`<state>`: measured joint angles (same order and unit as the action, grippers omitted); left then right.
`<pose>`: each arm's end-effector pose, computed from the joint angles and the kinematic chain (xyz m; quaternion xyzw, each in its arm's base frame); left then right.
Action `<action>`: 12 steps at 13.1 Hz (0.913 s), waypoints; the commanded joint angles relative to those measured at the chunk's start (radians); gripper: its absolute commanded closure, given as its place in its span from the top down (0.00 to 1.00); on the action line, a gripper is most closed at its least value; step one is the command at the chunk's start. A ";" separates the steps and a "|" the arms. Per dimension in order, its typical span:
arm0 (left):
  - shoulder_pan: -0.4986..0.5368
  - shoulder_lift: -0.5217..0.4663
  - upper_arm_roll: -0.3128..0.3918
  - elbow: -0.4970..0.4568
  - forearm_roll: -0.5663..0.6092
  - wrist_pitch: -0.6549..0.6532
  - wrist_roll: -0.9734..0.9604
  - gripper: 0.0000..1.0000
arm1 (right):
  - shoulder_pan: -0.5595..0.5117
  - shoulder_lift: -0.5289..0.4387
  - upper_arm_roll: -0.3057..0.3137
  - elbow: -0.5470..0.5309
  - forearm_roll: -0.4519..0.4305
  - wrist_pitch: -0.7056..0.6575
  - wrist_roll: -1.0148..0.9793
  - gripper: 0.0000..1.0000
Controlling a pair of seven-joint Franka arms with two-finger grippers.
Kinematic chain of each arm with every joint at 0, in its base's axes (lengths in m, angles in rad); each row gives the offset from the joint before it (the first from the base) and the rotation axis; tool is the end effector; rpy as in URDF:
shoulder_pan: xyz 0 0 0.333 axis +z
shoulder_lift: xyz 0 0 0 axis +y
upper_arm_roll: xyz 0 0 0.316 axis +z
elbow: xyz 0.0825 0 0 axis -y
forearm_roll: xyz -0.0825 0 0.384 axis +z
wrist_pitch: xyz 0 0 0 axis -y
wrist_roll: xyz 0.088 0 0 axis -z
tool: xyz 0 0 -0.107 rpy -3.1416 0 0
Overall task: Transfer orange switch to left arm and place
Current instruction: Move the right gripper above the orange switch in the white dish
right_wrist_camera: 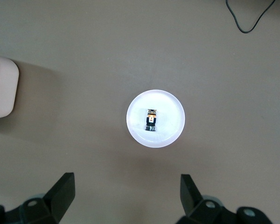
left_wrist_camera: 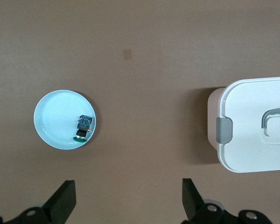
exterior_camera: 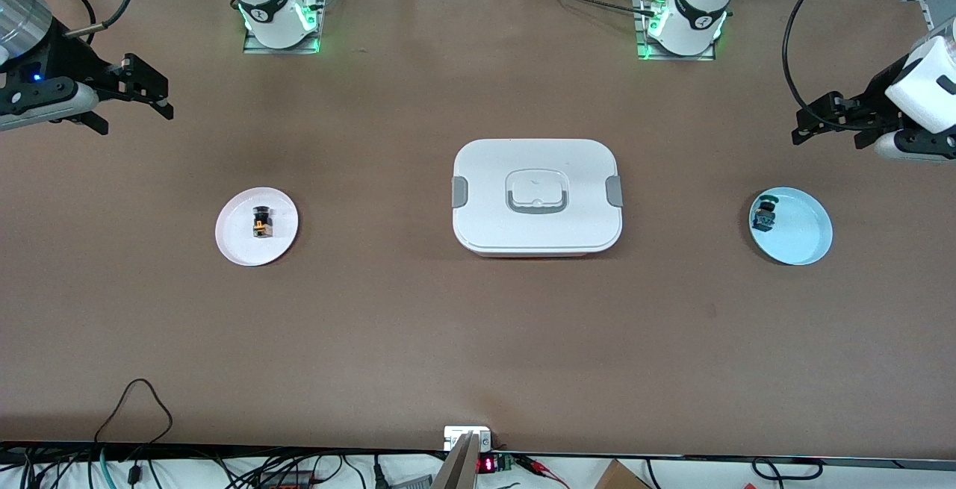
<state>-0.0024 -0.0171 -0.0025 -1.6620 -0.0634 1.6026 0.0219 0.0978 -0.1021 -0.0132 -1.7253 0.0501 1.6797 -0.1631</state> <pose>0.5495 -0.0093 0.5938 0.9992 -0.0117 -0.0209 0.0318 0.5293 0.0494 0.6163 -0.9919 -0.1215 -0.0292 0.0245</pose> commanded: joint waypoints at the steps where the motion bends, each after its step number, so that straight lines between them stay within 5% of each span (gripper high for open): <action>1: 0.002 0.014 -0.002 0.037 0.027 -0.024 -0.013 1.00 | 0.002 0.009 0.002 0.029 -0.003 -0.023 -0.009 1.00; 5: 0.002 0.014 -0.002 0.038 0.027 -0.024 -0.013 1.00 | 0.002 0.016 0.002 0.049 -0.012 -0.024 -0.054 1.00; 12: 0.004 0.014 -0.002 0.038 0.027 -0.024 -0.014 1.00 | -0.004 0.016 -0.005 0.047 -0.018 -0.104 -0.744 1.00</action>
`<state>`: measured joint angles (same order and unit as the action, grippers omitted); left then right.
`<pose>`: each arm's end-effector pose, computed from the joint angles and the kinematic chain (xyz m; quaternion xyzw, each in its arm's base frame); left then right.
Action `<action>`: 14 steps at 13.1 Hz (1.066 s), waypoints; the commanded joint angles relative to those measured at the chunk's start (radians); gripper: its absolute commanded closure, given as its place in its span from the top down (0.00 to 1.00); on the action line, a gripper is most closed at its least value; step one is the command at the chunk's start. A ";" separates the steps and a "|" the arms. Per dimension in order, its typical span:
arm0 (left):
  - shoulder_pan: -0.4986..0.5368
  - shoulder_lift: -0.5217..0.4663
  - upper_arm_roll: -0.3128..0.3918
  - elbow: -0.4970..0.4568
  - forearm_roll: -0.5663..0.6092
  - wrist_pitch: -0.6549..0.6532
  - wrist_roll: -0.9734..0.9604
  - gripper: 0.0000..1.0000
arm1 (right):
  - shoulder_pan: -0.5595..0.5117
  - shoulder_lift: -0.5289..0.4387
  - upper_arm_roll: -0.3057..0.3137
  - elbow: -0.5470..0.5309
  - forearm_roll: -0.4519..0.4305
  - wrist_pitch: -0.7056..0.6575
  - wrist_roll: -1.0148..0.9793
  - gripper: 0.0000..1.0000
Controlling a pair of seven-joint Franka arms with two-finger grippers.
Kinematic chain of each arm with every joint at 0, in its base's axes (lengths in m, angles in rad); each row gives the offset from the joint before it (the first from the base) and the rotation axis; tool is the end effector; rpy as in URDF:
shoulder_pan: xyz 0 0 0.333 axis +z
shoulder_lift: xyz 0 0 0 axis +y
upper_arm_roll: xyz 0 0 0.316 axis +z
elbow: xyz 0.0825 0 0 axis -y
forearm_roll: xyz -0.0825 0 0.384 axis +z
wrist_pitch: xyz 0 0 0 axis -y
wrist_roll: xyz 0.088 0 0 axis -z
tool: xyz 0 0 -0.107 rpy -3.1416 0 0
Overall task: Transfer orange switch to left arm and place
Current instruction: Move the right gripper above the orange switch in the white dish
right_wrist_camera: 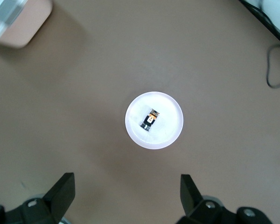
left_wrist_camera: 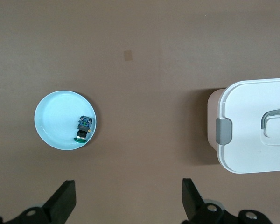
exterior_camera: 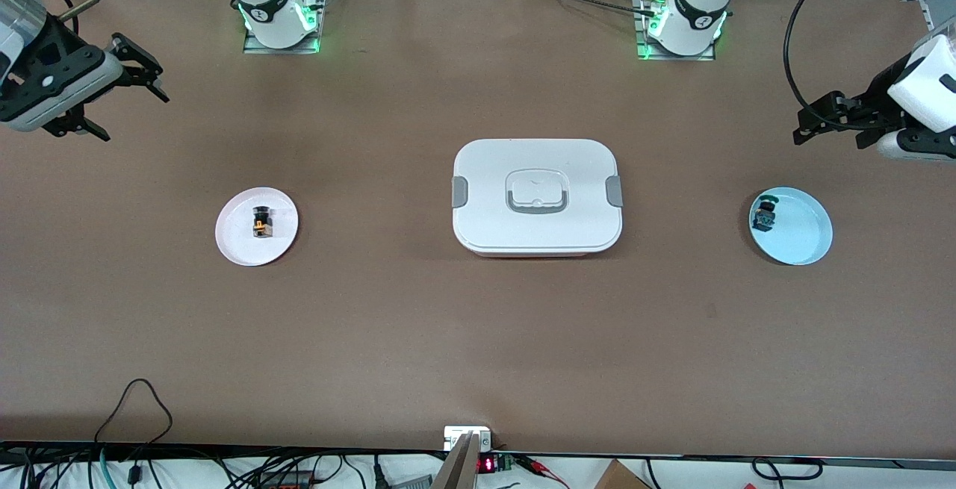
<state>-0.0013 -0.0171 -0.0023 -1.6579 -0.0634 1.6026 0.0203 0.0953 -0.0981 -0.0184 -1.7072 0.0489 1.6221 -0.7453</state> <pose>0.5498 -0.0086 0.5957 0.9993 -0.0103 -0.0188 0.0318 0.5255 0.0450 0.6176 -0.9168 -0.3985 -0.0144 0.0218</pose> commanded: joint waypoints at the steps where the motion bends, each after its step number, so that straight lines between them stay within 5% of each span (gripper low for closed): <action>1: 0.003 0.014 -0.002 0.033 0.027 -0.024 -0.013 1.00 | -0.005 0.014 0.000 0.029 -0.018 -0.059 -0.274 1.00; 8: 0.003 0.023 -0.002 0.046 0.028 -0.026 -0.013 1.00 | 0.001 0.067 0.005 0.029 -0.112 -0.038 -0.739 1.00; 14: 0.004 0.042 -0.002 0.064 0.027 -0.032 -0.013 1.00 | -0.029 0.172 -0.012 0.014 -0.001 -0.007 -0.831 1.00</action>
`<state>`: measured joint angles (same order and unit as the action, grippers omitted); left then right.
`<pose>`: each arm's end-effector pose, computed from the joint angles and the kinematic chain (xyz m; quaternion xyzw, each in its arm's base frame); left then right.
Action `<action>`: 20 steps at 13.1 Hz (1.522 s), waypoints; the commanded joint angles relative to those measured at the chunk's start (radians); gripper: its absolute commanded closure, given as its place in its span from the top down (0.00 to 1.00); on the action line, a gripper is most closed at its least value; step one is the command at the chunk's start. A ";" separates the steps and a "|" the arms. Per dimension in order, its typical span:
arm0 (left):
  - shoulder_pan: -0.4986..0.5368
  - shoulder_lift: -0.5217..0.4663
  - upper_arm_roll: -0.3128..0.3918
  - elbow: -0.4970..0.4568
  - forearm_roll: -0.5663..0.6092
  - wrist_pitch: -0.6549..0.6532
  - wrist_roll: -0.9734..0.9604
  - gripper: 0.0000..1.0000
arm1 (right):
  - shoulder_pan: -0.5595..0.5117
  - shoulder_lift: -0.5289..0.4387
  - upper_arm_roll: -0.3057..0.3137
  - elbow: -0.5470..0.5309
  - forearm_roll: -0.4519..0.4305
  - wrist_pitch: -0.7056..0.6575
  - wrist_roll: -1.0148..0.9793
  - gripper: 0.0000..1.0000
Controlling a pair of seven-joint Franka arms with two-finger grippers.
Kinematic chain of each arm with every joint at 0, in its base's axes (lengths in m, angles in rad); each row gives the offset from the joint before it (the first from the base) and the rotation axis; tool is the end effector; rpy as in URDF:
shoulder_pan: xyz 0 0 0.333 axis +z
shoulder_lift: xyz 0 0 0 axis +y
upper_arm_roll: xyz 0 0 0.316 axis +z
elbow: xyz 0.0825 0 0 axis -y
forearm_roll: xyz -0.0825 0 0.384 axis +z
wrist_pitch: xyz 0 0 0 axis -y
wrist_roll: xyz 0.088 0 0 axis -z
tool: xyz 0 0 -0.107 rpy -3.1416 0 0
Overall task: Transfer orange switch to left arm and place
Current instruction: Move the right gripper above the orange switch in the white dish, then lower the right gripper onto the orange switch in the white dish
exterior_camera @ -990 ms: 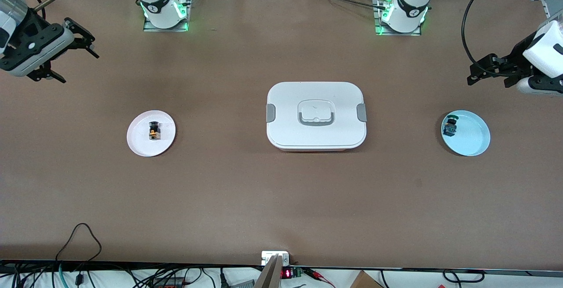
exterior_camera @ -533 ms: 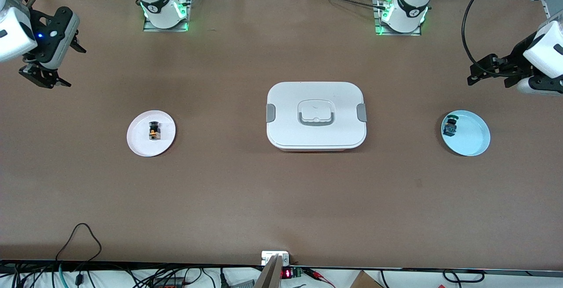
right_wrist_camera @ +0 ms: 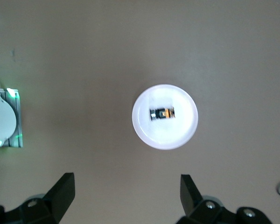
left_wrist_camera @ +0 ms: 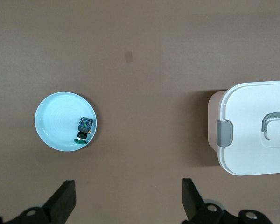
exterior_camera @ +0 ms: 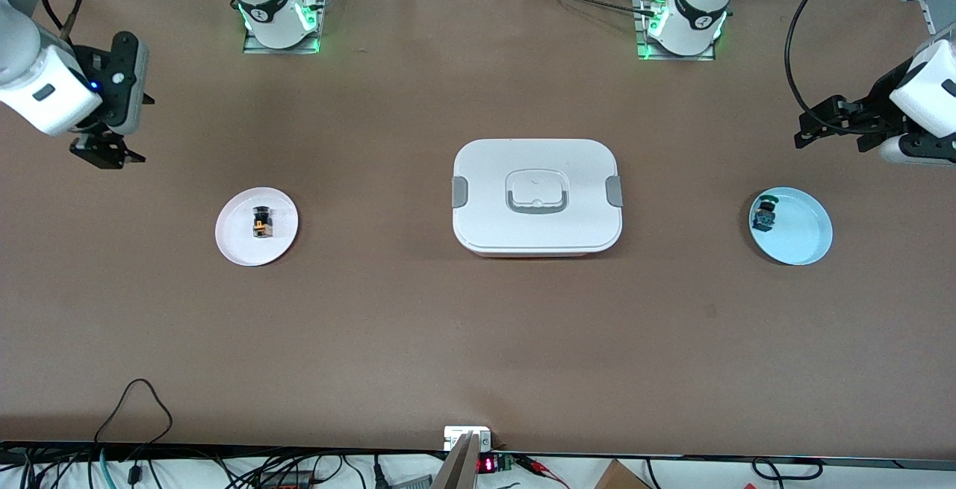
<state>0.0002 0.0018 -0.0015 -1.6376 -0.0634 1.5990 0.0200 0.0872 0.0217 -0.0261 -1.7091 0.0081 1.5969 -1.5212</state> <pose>0.5554 -0.0073 0.5946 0.9993 -0.0091 -0.0199 0.0318 0.5534 0.0348 0.5496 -0.7017 -0.7093 0.0473 0.0474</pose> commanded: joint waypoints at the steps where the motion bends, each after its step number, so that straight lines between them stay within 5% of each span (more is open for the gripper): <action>1: 0.003 0.023 -0.003 0.044 0.027 -0.028 -0.012 1.00 | -0.021 0.073 -0.005 0.013 0.036 0.044 -0.074 1.00; 7: 0.003 0.023 -0.003 0.044 0.022 -0.028 -0.011 1.00 | -0.017 0.095 -0.005 -0.157 0.027 0.273 -0.126 1.00; 14: 0.004 0.023 -0.003 0.044 0.022 -0.028 -0.012 1.00 | 0.013 0.110 0.002 -0.475 0.009 0.707 -0.169 1.00; 20: 0.004 0.023 -0.003 0.044 0.022 -0.028 -0.012 1.00 | 0.005 0.260 0.002 -0.480 0.010 0.807 -0.220 1.00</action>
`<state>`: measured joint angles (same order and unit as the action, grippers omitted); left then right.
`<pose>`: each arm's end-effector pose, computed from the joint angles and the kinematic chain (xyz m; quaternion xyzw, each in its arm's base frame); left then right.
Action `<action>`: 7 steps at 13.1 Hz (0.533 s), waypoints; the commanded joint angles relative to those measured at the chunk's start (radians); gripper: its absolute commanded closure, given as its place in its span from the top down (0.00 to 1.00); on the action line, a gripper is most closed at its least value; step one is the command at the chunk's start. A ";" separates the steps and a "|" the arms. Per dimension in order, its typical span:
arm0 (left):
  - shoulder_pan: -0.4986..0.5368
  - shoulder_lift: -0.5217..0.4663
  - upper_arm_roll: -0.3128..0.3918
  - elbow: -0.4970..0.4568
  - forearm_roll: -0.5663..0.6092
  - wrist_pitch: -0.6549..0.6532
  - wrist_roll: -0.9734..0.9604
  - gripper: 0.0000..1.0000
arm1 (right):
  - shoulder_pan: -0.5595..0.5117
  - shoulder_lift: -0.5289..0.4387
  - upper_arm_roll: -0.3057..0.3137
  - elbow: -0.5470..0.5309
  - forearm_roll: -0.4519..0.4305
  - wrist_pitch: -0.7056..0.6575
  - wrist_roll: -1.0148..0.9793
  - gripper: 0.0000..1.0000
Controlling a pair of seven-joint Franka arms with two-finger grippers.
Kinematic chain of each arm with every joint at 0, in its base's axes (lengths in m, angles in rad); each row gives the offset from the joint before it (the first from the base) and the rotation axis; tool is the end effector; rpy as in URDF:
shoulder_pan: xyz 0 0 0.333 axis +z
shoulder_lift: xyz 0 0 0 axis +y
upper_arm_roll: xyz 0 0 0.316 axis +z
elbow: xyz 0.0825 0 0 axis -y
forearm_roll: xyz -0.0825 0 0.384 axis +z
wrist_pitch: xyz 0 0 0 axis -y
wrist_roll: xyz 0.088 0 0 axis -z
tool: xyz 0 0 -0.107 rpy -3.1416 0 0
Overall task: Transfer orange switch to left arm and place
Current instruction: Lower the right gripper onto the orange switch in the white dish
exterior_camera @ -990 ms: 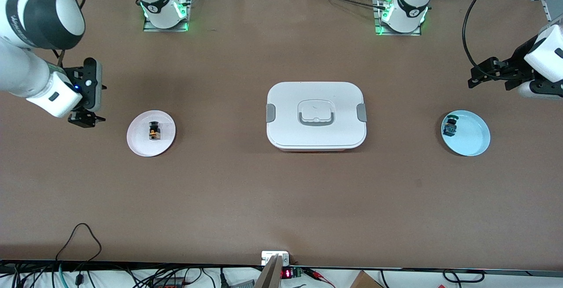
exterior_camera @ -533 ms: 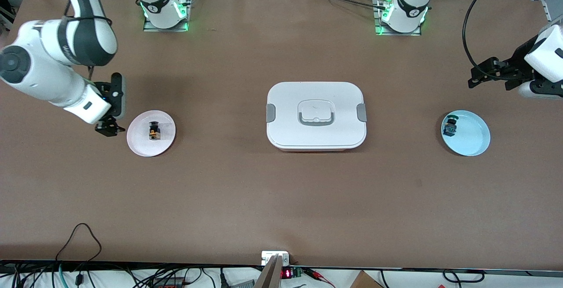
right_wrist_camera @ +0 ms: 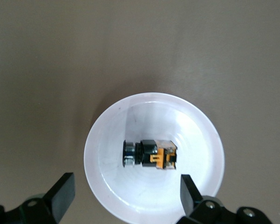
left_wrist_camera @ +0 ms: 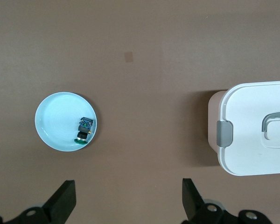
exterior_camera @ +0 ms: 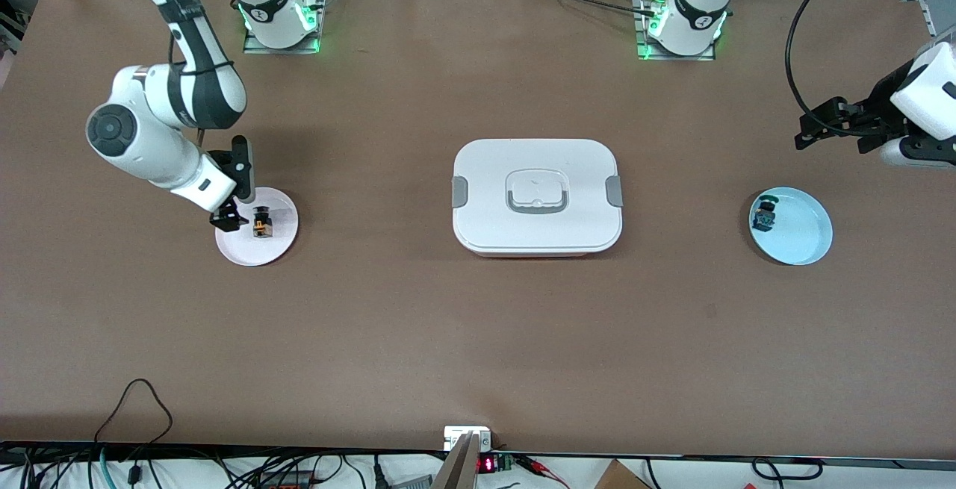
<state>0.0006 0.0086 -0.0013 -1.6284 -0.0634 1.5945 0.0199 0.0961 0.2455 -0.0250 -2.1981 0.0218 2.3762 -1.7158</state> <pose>0.5572 -0.0070 0.5948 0.9992 -0.0089 -0.0209 0.0319 0.5460 0.0391 0.2657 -0.6325 -0.7739 0.0198 0.0275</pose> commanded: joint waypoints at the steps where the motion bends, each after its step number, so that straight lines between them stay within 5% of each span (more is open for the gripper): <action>1: 0.004 0.016 -0.003 0.035 0.020 -0.024 -0.011 1.00 | -0.004 0.041 0.000 0.011 -0.003 0.029 -0.025 1.00; 7: 0.004 0.017 -0.003 0.035 0.019 -0.024 -0.011 1.00 | -0.003 0.104 0.002 0.018 -0.003 0.115 -0.041 1.00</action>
<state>0.0007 0.0089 -0.0013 -1.6281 -0.0634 1.5934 0.0199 0.0960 0.3141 -0.0251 -2.1954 0.0218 2.4514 -1.7340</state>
